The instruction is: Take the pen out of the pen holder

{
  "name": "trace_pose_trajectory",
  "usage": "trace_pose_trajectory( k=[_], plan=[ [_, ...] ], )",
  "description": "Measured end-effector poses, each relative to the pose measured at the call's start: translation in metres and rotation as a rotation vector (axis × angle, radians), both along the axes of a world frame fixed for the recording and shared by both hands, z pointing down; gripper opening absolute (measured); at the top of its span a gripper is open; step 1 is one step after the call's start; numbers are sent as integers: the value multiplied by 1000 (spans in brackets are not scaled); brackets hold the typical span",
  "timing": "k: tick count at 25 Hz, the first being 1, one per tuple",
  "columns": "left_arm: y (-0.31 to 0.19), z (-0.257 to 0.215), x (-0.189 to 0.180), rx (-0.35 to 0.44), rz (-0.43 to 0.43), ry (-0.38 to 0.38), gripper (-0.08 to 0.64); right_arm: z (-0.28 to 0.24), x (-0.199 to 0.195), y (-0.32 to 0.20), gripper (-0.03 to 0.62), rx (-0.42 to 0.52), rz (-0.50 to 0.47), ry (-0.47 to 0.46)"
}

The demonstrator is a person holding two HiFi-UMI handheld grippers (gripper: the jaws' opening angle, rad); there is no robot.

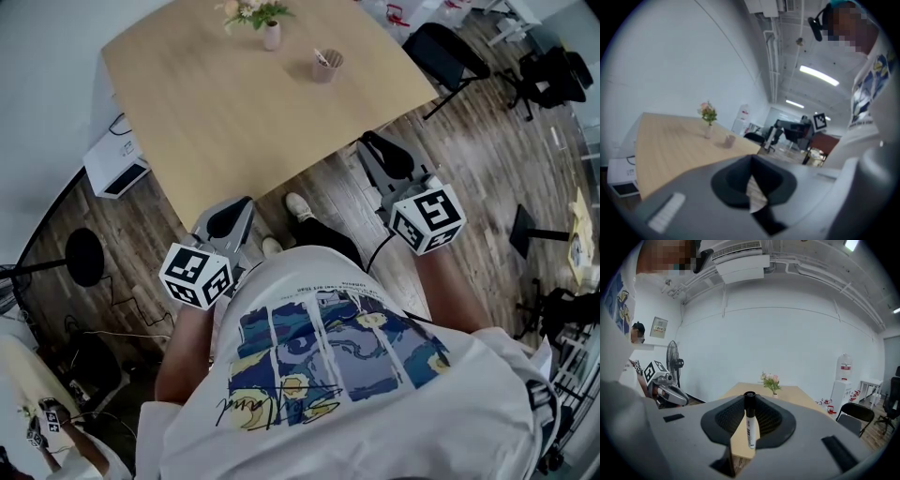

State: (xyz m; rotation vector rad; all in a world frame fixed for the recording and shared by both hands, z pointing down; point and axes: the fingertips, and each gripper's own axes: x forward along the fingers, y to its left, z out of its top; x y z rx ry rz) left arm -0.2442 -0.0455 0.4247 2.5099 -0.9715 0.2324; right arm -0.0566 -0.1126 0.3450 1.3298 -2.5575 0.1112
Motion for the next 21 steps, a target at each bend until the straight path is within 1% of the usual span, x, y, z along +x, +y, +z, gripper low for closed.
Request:
trace_pose_trajectory(
  k=[12, 21],
  plan=[
    [-1, 5, 2, -7, 10, 11, 9, 2, 0, 1, 63, -7, 9, 12],
    [-12, 18, 0, -32, -10, 4, 8, 6, 1, -14, 63, -10, -2, 10]
  ],
)
